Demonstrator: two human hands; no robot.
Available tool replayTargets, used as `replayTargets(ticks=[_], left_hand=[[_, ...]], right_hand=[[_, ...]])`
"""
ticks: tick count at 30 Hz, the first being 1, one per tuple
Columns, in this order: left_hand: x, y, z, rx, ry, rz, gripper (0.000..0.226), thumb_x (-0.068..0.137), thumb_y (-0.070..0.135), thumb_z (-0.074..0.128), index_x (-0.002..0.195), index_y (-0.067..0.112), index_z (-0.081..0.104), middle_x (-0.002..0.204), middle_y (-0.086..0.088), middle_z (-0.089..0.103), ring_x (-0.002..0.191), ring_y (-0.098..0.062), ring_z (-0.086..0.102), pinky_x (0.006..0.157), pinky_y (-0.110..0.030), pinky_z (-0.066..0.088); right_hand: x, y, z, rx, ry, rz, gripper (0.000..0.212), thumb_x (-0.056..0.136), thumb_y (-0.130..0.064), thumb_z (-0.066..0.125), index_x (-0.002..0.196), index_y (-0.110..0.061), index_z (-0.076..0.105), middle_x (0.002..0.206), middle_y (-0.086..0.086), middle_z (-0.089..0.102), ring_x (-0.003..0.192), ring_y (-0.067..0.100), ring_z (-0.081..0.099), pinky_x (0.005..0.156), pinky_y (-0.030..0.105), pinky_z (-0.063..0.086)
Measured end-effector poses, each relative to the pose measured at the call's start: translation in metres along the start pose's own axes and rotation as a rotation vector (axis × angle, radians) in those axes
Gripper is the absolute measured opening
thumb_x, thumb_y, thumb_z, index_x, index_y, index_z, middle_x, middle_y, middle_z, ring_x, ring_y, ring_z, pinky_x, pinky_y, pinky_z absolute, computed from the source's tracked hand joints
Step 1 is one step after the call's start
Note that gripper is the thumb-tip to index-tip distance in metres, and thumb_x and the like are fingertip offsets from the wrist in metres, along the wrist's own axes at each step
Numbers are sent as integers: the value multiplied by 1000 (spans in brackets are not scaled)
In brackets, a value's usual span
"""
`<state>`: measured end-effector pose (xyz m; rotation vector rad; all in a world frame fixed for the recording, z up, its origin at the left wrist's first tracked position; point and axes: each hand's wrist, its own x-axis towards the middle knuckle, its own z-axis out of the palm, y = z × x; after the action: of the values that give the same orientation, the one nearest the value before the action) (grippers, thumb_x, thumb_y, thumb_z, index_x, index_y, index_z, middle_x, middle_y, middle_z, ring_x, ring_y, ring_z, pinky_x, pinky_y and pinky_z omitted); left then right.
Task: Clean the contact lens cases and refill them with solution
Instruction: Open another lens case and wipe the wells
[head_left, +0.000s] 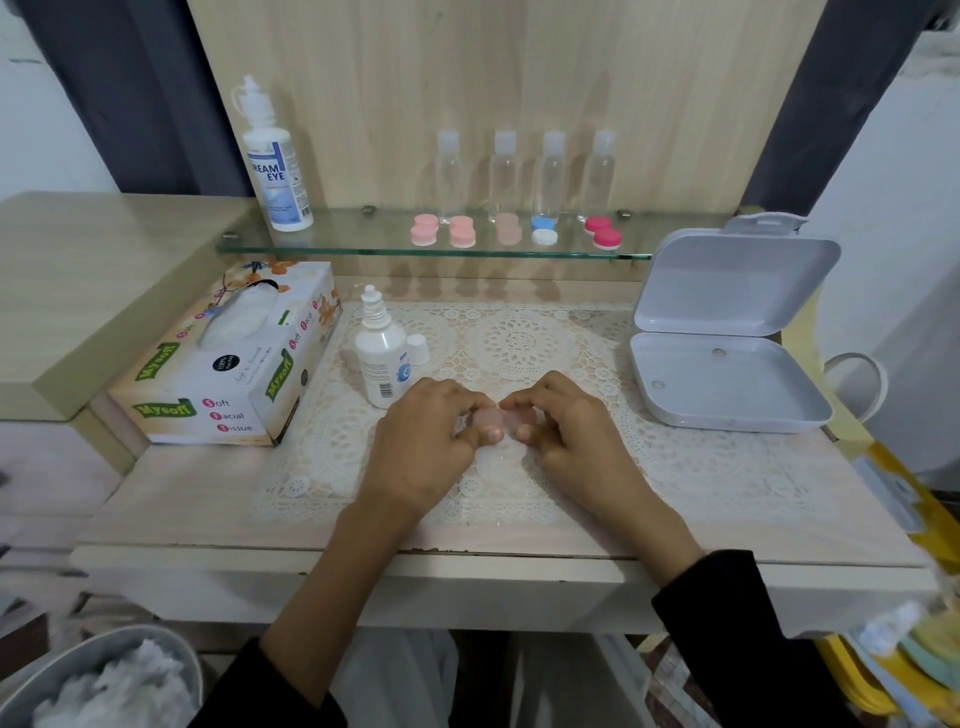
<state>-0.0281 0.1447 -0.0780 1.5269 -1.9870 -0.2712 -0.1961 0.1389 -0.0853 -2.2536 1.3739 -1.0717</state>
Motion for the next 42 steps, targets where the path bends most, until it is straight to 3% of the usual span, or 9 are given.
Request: replayTargets(ticks=[6,12,15,18,21,24,32,42], left_hand=[[-1,2,2,-26,40,-19,26,81,36,71,104,24,72,95,7,66,97,-12,51,84,-30,40],[-1,4,3,-79,111,-79,34,66,48,79,85,21,71,85,9,65,88,-7,54,76,-17,38],[-3,3,3,-75,77,-75,40,65,56,75,89,25,64,89,14,60,91,-3,50,73,-13,37],[-5,2,4,-101,17,-3,44,77,55,66,112,29,61,105,17,59,103,-3,47,85,-19,38],[-3,-1,5,-110,-3,56,31,82,29,64,113,26,65,105,12,63,103,-10,51,96,-35,40],[-3,0,5,-160,21,16,27,80,19,72,106,24,69,99,11,65,99,-10,52,93,-30,40],[-4,5,2,-209,70,-50,26,72,24,80,97,24,72,90,12,65,92,-4,52,81,-6,34],[-4,6,3,-166,100,-95,34,61,45,82,82,23,67,80,14,61,86,-5,51,73,-9,35]], right_hand=[[-1,-1,-1,23,9,-25,28,80,9,62,103,-6,71,81,-19,42,78,-12,48,69,6,35],[-2,-2,-1,20,-1,-6,29,81,9,61,103,-6,71,83,-13,45,74,-6,47,69,8,37],[-2,-1,-1,19,-4,-2,30,80,9,61,105,-6,71,83,-14,44,75,-7,46,69,8,37],[-3,-1,-1,31,1,-2,28,82,7,61,105,-6,71,85,-8,48,76,-4,47,69,9,37],[-3,-1,0,53,1,-5,29,83,7,60,105,-9,71,86,-6,50,77,-1,49,68,10,37],[-3,0,0,48,-1,-13,31,83,7,60,106,-10,71,84,-13,47,76,-3,48,69,10,36],[-2,1,3,33,13,-36,33,81,9,59,105,-10,71,83,-17,46,76,-7,49,68,7,35],[0,5,3,27,5,-30,35,80,12,61,108,-7,71,84,-15,46,79,-11,49,68,7,37]])
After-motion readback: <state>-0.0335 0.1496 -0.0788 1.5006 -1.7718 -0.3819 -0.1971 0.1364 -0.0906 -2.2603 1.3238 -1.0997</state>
